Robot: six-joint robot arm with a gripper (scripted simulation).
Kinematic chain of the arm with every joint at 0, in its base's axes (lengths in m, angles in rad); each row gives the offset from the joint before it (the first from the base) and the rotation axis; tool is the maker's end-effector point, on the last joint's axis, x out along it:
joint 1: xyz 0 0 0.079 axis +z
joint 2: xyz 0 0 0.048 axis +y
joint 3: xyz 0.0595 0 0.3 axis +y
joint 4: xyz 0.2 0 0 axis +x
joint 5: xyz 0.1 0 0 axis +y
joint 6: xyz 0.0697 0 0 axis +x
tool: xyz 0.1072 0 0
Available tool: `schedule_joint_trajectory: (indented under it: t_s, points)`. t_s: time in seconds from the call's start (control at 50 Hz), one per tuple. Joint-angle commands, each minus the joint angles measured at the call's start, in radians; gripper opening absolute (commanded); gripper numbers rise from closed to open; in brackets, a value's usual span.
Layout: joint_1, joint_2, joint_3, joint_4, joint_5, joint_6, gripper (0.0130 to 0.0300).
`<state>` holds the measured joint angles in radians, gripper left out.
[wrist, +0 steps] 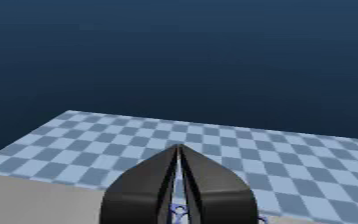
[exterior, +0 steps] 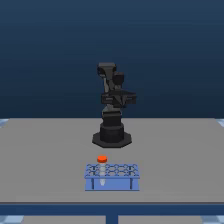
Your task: Pick up the centrifuge tube on the rack
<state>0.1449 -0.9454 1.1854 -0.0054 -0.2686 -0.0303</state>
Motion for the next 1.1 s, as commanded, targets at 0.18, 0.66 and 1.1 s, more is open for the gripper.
schedule_joint_trajectory:
  t_s: [0.18,0.66,1.1]
  points:
    - [0.0,0.0,0.0,0.0,0.0,0.0,0.03]
    - [-0.008,0.008,-0.002,-0.025,-0.001,0.024,0.03]
    - [-0.055,0.06,-0.015,-0.161,-0.006,0.16,0.03]
